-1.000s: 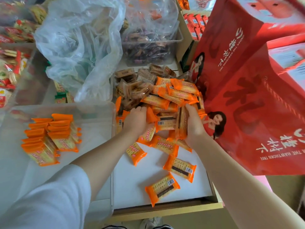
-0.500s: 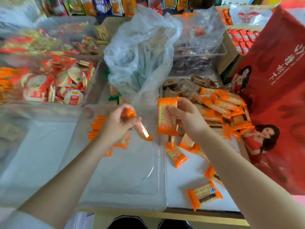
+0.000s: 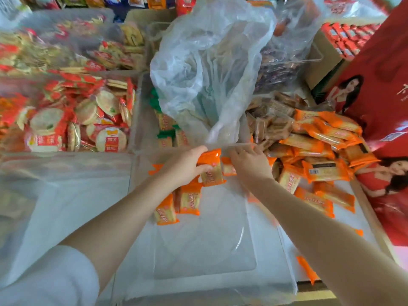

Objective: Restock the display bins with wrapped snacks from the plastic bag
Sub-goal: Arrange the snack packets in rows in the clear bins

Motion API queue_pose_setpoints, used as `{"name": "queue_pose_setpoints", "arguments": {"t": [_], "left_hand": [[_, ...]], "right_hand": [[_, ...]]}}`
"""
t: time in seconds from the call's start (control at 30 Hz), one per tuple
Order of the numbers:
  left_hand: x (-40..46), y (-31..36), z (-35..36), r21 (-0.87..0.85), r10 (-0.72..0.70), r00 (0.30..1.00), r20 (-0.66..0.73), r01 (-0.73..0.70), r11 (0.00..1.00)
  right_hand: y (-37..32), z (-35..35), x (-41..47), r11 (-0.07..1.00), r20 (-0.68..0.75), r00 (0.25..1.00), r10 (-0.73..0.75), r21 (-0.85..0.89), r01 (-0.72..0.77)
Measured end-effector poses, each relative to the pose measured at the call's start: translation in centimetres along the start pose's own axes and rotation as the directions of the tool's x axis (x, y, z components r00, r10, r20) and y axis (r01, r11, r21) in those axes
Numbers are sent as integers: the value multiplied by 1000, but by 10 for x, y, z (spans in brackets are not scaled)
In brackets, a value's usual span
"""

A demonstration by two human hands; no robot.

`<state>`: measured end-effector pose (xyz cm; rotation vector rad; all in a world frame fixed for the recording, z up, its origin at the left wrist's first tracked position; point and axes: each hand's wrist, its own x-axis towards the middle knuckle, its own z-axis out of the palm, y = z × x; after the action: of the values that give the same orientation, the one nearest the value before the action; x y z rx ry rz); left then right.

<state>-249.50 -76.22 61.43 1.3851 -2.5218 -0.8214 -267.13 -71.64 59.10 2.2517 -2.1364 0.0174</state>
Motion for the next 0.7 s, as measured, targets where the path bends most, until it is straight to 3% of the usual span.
{"name": "queue_pose_setpoints", "arguments": {"t": [0.1,0.17,0.23,0.4,0.5,0.6,0.7], "left_hand": [[9,9,7,60,46,998,33,-48,997],[12,12,14,73,57,998,33,-59,996],[17,7,21,192,34,999,39,-41,981],[10,1,32,597,186,983,3,-151,788],[5,-6,42,671,293,954,-63,-177,720],[1,-5,44,680,294,949,-111,-143,719],[2,-13,42,630,318,937,-148,-159,760]], "right_hand": [[-9,2,1,988,17,999,-28,-154,30],[-10,5,-1,981,35,999,3,-193,4],[-7,9,-3,983,33,998,44,-179,-37],[-7,5,-6,989,-93,990,106,-96,-115],[-10,7,-17,992,-181,976,124,-2,-126],[-20,10,-30,985,-31,993,113,134,-108],[-24,20,-35,955,180,969,170,212,-207]]}}
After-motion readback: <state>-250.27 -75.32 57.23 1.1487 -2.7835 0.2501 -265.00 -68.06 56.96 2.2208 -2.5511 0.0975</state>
